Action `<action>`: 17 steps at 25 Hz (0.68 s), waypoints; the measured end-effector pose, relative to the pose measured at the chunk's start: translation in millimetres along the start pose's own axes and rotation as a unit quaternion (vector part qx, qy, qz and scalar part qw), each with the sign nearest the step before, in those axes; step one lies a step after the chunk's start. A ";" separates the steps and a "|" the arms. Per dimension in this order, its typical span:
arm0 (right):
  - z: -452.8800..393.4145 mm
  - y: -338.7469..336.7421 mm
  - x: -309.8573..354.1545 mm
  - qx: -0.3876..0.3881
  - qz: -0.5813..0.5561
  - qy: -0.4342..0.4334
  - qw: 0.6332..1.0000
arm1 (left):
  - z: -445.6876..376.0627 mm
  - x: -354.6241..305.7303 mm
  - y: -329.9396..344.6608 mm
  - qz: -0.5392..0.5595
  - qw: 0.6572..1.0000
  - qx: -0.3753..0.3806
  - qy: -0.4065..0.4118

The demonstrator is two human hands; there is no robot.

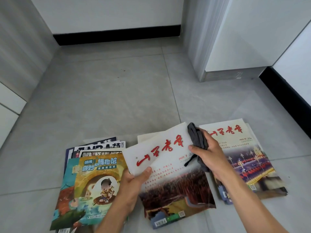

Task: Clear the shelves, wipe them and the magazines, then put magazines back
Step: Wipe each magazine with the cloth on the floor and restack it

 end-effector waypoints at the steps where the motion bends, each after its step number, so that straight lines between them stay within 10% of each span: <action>1: -2.0 -4.8 1.0 0.009 0.019 0.003 1.000 | 2.0 2.8 -3.6 0.005 0.999 0.022 -0.029; 13: -2.7 -26.4 15.0 0.077 0.031 -0.009 0.997 | -20.3 -64.6 -33.1 -0.326 0.899 0.290 -0.037; 17: 6.3 -6.5 17.9 0.143 0.080 -0.027 0.986 | -5.2 -58.0 4.0 -0.379 0.890 0.252 -0.006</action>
Point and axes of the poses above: each hand's wrist, its own z-axis away from the middle knuckle, its own y-axis out of the palm, x = y × z, the point moved 2 cm from there along -z, towards the middle knuckle, and after that the axes turned 11 degrees about -x, right-handed, at the moved point
